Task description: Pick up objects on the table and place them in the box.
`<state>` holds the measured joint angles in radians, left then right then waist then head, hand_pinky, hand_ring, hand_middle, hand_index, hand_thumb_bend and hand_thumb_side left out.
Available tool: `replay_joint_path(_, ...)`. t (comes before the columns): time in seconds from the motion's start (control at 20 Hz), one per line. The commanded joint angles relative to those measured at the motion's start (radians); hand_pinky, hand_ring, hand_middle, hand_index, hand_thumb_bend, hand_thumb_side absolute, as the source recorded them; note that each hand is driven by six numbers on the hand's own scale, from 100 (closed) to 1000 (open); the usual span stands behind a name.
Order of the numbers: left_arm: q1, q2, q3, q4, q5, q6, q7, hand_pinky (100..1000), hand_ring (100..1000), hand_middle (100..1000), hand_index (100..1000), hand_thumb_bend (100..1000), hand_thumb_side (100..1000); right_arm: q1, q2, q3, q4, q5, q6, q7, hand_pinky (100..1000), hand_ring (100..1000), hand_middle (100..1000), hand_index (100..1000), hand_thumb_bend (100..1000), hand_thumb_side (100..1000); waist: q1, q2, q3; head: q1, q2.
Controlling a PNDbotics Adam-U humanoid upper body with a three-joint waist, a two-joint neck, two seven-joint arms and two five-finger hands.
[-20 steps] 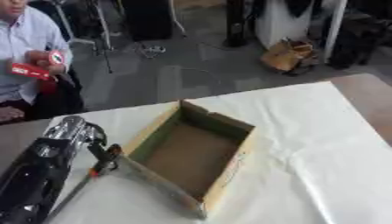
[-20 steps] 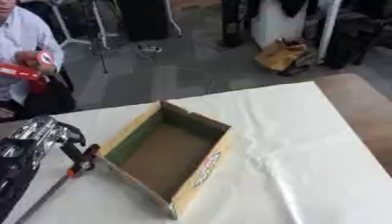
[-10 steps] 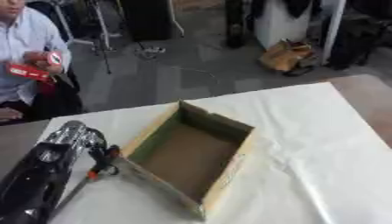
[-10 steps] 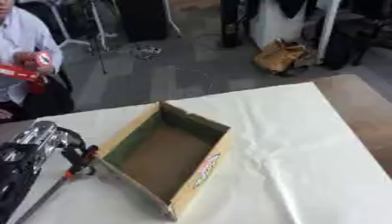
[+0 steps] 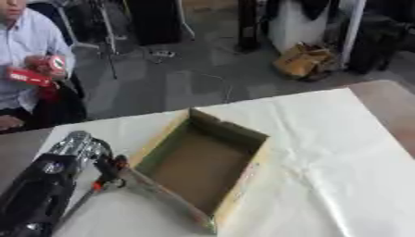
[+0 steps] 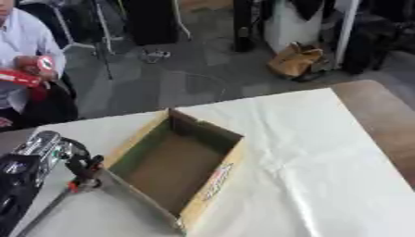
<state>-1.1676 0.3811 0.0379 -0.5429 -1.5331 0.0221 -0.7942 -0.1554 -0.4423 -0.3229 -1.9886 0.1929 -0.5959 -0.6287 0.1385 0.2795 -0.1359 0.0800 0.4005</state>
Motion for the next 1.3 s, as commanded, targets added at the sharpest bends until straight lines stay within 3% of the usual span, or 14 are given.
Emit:
replay_joint_path(0.05,-0.017,0.019,0.007,-0.008,-0.008,0.005,0.005,1000,1000,1000,1000,452,672,-0.009,-0.012,0.001,-0.011,-0.001,-0.154,-0.149,839,828,635,702,100,1000,-0.006,-0.016,0.0,0.003,-0.009)
replay_joint_path(0.15,-0.018,0.019,0.007,-0.008,-0.013,0.006,0.007,1000,1000,1000,1000,451,668,-0.009,-0.012,0.001,-0.011,-0.001,-0.154,-0.149,839,828,635,702,100,1000,-0.006,-0.016,-0.001,0.004,-0.009)
replay_joint_path(0.35,-0.018,0.018,0.007,-0.007,-0.02,0.008,0.009,1000,1000,1000,1000,405,572,-0.01,-0.013,0.001,-0.011,-0.003,-0.155,-0.148,840,828,636,702,100,1000,-0.007,-0.016,-0.003,0.004,-0.009)
replay_joint_path(0.4,-0.019,0.018,0.008,-0.007,-0.022,0.01,0.009,1000,1000,1000,1000,364,437,-0.01,-0.013,0.001,-0.011,-0.003,-0.155,-0.149,840,828,635,702,100,1000,-0.007,-0.016,-0.003,0.004,-0.009)
replay_joint_path(0.45,-0.019,0.018,0.008,-0.007,-0.024,0.012,0.009,1000,1000,1000,1000,364,437,-0.01,-0.013,0.001,-0.011,-0.003,-0.154,-0.149,840,828,635,702,100,1000,-0.007,-0.016,-0.003,0.005,-0.009)
replay_joint_path(0.5,-0.02,0.017,0.008,-0.008,-0.025,0.015,0.008,1000,1000,1000,1000,321,360,-0.01,-0.013,0.001,-0.011,-0.003,-0.154,-0.148,840,828,635,702,100,1000,-0.007,-0.016,-0.003,0.005,-0.008)
replay_joint_path(0.85,-0.02,0.013,0.009,-0.011,-0.022,0.021,0.01,1000,1000,1000,1000,291,351,-0.012,-0.012,0.001,-0.011,-0.005,-0.153,-0.148,840,828,635,702,100,1000,-0.007,-0.016,-0.002,0.006,-0.011)
replay_joint_path(1.0,-0.019,0.011,0.008,-0.013,-0.022,0.022,0.014,1000,1000,1000,1000,235,334,-0.012,-0.012,0.0,-0.011,-0.004,-0.153,-0.15,840,828,635,702,100,1000,-0.008,-0.016,-0.004,0.007,-0.011)
replay_joint_path(1.3,-0.019,0.007,0.008,-0.012,-0.018,0.022,0.018,1000,1000,1000,1000,243,342,-0.012,-0.011,-0.001,-0.011,-0.003,-0.152,-0.15,840,828,635,702,100,1000,-0.008,-0.015,-0.005,0.006,-0.013)
